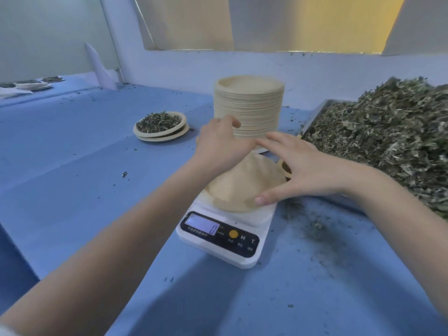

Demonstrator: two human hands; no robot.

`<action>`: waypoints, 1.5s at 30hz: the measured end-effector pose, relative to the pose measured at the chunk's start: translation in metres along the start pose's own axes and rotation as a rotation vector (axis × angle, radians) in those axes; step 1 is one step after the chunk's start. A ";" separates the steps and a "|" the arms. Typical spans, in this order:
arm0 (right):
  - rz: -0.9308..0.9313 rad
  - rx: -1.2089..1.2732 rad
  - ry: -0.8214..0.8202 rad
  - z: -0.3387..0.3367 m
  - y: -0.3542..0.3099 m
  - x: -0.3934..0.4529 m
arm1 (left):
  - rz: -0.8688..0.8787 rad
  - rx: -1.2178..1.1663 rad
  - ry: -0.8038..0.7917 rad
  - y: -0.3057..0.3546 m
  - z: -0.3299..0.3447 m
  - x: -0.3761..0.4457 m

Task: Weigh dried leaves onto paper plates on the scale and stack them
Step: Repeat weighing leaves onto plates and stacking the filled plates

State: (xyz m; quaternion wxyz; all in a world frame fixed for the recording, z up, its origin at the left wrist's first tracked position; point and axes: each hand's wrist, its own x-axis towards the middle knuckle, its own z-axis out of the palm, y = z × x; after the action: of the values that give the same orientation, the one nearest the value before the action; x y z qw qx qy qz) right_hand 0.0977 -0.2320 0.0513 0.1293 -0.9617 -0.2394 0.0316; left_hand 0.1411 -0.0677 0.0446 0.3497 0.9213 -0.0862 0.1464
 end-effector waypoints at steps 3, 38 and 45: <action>0.033 -0.015 0.017 -0.010 0.022 -0.006 | 0.070 0.008 -0.050 0.027 0.020 0.011; 0.349 0.018 0.083 0.005 0.140 -0.004 | 0.261 0.280 -0.784 0.085 0.131 0.056; 0.390 0.177 0.302 -0.004 0.133 -0.010 | 0.042 -0.157 -0.610 0.091 0.123 0.056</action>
State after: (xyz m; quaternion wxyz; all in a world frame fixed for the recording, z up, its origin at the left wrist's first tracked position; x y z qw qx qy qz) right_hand 0.1490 -0.3511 0.0200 0.2385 -0.9685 -0.0237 -0.0673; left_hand 0.1961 -0.2210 0.0317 0.3748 0.8909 -0.2172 -0.1365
